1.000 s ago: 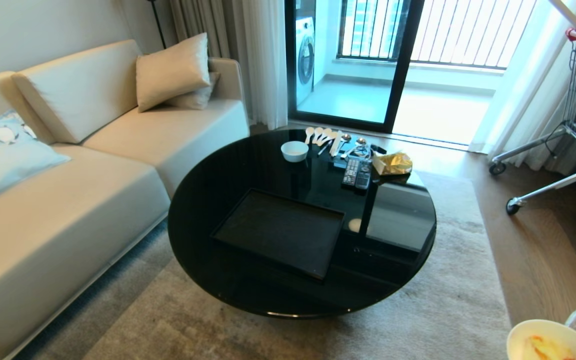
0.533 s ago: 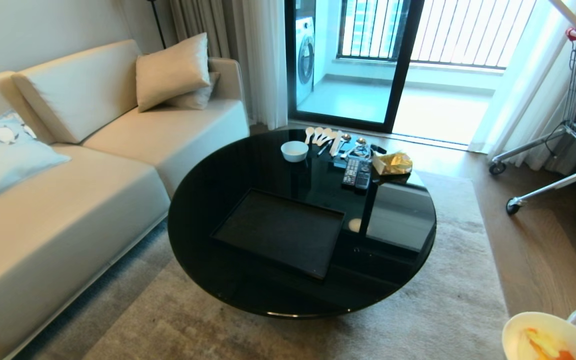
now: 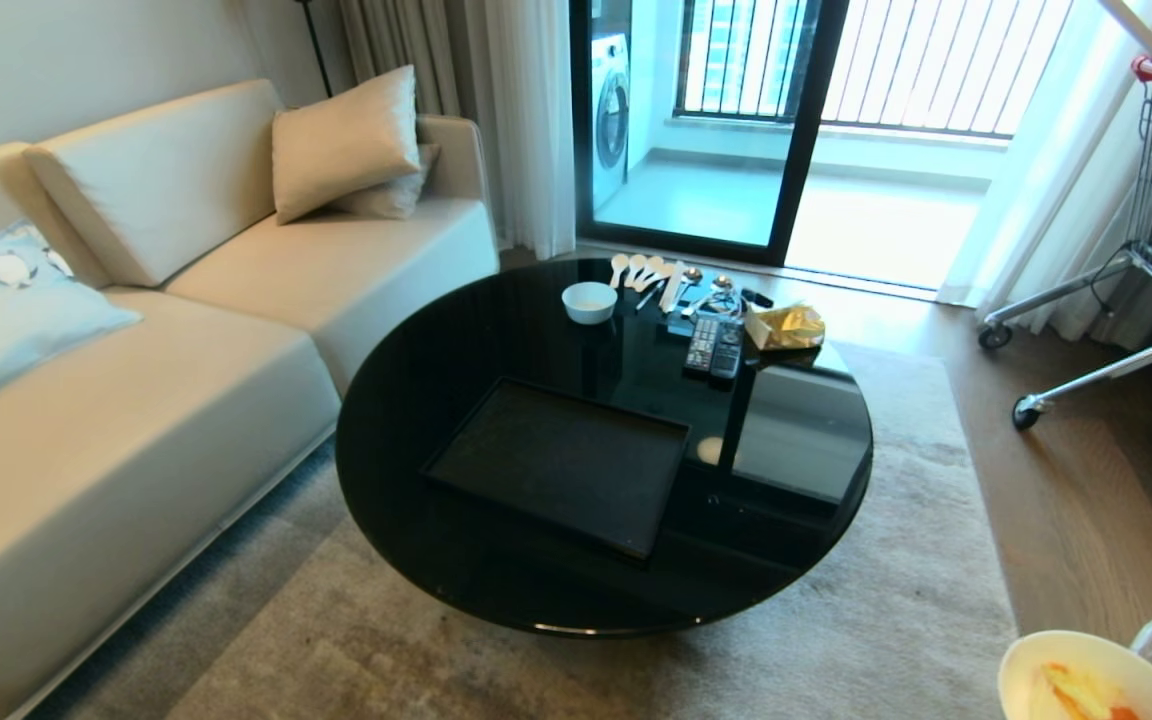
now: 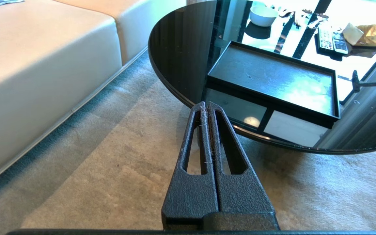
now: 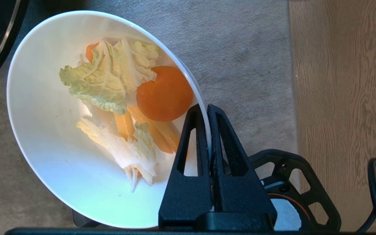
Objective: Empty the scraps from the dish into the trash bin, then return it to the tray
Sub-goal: Move the bowl over the trash can
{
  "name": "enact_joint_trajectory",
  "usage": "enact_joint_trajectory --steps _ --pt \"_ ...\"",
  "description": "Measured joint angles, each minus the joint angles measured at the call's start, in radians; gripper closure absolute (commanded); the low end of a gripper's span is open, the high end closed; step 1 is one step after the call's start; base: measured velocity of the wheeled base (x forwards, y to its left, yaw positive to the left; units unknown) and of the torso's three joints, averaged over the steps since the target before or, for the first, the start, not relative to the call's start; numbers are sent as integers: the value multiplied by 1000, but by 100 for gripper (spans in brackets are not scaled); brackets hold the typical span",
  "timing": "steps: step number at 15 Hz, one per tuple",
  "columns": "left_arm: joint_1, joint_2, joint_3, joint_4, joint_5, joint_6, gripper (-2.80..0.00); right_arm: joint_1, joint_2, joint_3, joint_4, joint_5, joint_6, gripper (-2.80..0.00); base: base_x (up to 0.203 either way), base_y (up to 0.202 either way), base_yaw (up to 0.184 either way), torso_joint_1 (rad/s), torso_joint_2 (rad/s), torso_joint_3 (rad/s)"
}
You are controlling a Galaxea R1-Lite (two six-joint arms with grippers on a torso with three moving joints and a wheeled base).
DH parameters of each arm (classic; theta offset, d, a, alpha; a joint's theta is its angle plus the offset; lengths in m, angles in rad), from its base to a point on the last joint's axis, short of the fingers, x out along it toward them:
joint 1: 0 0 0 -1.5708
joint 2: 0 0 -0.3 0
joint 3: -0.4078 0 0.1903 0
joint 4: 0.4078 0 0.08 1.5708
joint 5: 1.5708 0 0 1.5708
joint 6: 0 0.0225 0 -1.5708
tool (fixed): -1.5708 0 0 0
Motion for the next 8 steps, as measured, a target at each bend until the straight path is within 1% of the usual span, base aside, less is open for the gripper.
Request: enact_joint_trajectory --steps 5,6,8 --pt "0 0 0 0 0 0 0 0 4 -6 -2 -1 0 0 0 0 0 0 0 0" --pt "0 0 0 -1 0 0 0 0 4 -6 -1 0 1 0 -4 -1 -77 2 6 -2" --pt "0 0 0 0 0 0 0 1 4 -6 2 -1 0 0 -3 6 -142 0 5 1"
